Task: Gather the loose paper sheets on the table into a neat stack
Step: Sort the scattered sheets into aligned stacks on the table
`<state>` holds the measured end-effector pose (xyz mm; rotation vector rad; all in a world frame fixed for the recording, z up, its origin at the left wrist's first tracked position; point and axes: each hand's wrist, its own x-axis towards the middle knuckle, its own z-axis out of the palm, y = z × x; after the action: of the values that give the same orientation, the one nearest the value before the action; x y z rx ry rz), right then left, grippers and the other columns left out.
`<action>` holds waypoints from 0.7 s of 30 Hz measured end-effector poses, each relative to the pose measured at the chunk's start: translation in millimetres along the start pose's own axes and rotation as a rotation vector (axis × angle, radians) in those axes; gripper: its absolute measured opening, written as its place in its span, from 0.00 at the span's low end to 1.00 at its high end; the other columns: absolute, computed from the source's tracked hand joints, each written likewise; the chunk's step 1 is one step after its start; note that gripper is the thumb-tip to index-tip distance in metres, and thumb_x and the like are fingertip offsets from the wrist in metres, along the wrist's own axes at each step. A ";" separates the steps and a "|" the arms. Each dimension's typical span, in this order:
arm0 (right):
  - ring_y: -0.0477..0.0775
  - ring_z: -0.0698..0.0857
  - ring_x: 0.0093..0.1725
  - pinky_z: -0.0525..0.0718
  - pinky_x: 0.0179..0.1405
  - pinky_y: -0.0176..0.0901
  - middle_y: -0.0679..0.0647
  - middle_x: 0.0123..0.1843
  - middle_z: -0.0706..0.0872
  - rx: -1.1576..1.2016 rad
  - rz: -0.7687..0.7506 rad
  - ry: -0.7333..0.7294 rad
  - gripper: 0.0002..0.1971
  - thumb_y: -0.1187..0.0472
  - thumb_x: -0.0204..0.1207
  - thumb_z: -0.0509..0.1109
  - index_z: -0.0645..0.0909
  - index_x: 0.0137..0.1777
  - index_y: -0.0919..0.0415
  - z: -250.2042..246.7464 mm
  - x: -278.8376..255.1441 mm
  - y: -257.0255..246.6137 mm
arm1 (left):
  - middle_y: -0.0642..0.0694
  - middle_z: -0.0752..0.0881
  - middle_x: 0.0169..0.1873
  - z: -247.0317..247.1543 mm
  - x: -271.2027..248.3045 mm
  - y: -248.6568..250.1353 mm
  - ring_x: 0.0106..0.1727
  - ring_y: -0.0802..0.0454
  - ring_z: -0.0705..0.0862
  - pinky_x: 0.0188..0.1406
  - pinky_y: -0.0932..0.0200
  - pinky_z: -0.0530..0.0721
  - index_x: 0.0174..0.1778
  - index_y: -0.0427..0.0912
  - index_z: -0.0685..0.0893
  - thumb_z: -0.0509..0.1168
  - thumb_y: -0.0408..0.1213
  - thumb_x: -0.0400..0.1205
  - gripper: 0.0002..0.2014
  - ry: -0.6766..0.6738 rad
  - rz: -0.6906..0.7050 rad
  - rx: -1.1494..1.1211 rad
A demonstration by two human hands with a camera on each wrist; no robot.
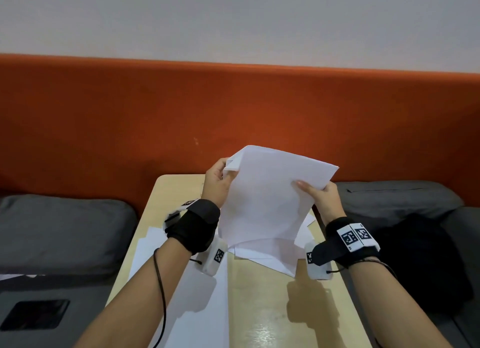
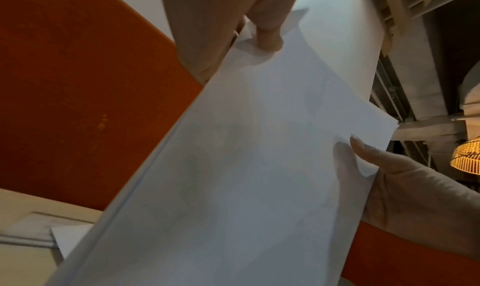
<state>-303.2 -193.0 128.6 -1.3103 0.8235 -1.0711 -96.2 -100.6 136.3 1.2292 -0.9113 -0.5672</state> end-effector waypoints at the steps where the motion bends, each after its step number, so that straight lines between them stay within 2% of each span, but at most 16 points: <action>1: 0.43 0.90 0.40 0.84 0.37 0.32 0.53 0.48 0.89 0.003 -0.003 -0.001 0.11 0.71 0.72 0.73 0.83 0.54 0.65 0.5 -1.1 0.0 | 0.62 0.85 0.30 -0.2 -0.8 0.5 0.30 0.67 0.78 0.30 0.71 0.76 0.44 0.46 0.82 0.62 0.27 0.82 0.09 -0.004 0.000 0.007; 3: 0.42 0.89 0.39 0.84 0.35 0.31 0.53 0.47 0.89 0.006 -0.008 -0.008 0.10 0.71 0.72 0.73 0.83 0.53 0.63 1.8 -2.3 1.3 | 0.62 0.83 0.27 -0.7 -2.3 1.0 0.29 0.67 0.76 0.29 0.71 0.73 0.41 0.47 0.82 0.63 0.28 0.82 0.09 -0.006 0.010 0.021; 5: 0.43 0.89 0.39 0.85 0.36 0.32 0.54 0.47 0.89 -0.002 -0.008 -0.008 0.10 0.72 0.72 0.73 0.83 0.52 0.63 3.6 -3.0 3.5 | 0.60 0.80 0.26 -0.2 -3.1 1.8 0.29 0.65 0.72 0.27 0.70 0.70 0.39 0.44 0.83 0.65 0.33 0.79 0.05 -0.001 0.025 0.016; 6: 0.44 0.90 0.39 0.85 0.37 0.34 0.54 0.46 0.89 -0.010 -0.010 -0.004 0.09 0.72 0.72 0.73 0.83 0.51 0.63 4.4 -2.9 4.8 | 0.58 0.78 0.27 -0.2 -3.7 3.2 0.29 0.62 0.71 0.27 0.68 0.69 0.38 0.40 0.83 0.64 0.35 0.77 0.05 0.009 0.033 0.009; 8: 0.45 0.90 0.40 0.85 0.39 0.36 0.52 0.43 0.90 -0.020 -0.018 0.000 0.08 0.72 0.71 0.73 0.84 0.48 0.62 5.6 -2.6 6.4 | 0.46 0.74 0.30 -0.9 -4.5 6.8 0.30 0.58 0.67 0.27 0.64 0.66 0.39 0.28 0.82 0.64 0.38 0.75 0.13 0.029 0.045 0.006; 9: 0.45 0.90 0.40 0.85 0.38 0.35 0.49 0.41 0.91 -0.020 -0.022 -0.001 0.08 0.73 0.71 0.73 0.84 0.48 0.61 6.4 -2.4 6.2 | 0.43 0.71 0.30 -1.6 -4.2 8.7 0.29 0.57 0.66 0.27 0.63 0.64 0.37 0.25 0.80 0.65 0.38 0.76 0.15 0.033 0.048 0.002; 11: 0.44 0.90 0.40 0.85 0.38 0.33 0.47 0.41 0.91 -0.020 -0.030 -0.005 0.09 0.73 0.71 0.73 0.84 0.48 0.62 8.0 -1.4 5.1 | 0.43 0.67 0.30 -3.7 -3.4 12.7 0.27 0.58 0.63 0.27 0.62 0.61 0.34 0.29 0.77 0.64 0.36 0.82 0.15 0.034 0.051 -0.003; 14: 0.42 0.89 0.40 0.86 0.41 0.33 0.51 0.45 0.89 -0.037 -0.041 -0.005 0.10 0.73 0.71 0.72 0.83 0.52 0.66 10.2 -0.2 3.2 | 0.48 0.68 0.24 -6.1 0.3 15.5 0.22 0.63 0.63 0.22 0.66 0.61 0.28 0.38 0.73 0.54 0.37 0.87 0.19 0.090 0.032 0.008; 17: 0.38 0.89 0.36 0.85 0.37 0.30 0.44 0.37 0.90 -0.042 -0.029 0.009 0.10 0.74 0.72 0.71 0.82 0.52 0.67 12.5 0.4 4.7 | 0.54 0.65 0.20 -8.3 2.3 17.2 0.21 0.64 0.61 0.23 0.65 0.60 0.25 0.43 0.67 0.54 0.34 0.87 0.21 0.119 0.066 0.021; 19: 0.37 0.88 0.34 0.84 0.34 0.28 0.44 0.36 0.90 -0.045 -0.021 0.026 0.10 0.75 0.72 0.71 0.82 0.52 0.68 13.8 0.0 6.0 | 0.58 0.68 0.19 -10.8 2.4 16.7 0.21 0.64 0.63 0.22 0.67 0.62 0.27 0.43 0.71 0.55 0.32 0.86 0.19 0.103 0.072 0.010; 21: 0.39 0.88 0.35 0.84 0.34 0.28 0.49 0.41 0.87 -0.054 -0.016 0.040 0.10 0.75 0.72 0.71 0.81 0.53 0.68 14.3 0.0 7.6 | 0.59 0.74 0.19 -13.2 2.7 15.3 0.22 0.65 0.67 0.22 0.69 0.66 0.32 0.42 0.78 0.57 0.32 0.86 0.15 0.073 0.061 -0.014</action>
<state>-288.7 -188.6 122.8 -1.3462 0.8781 -1.0979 -85.2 -91.4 150.9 1.1977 -0.8789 -0.4763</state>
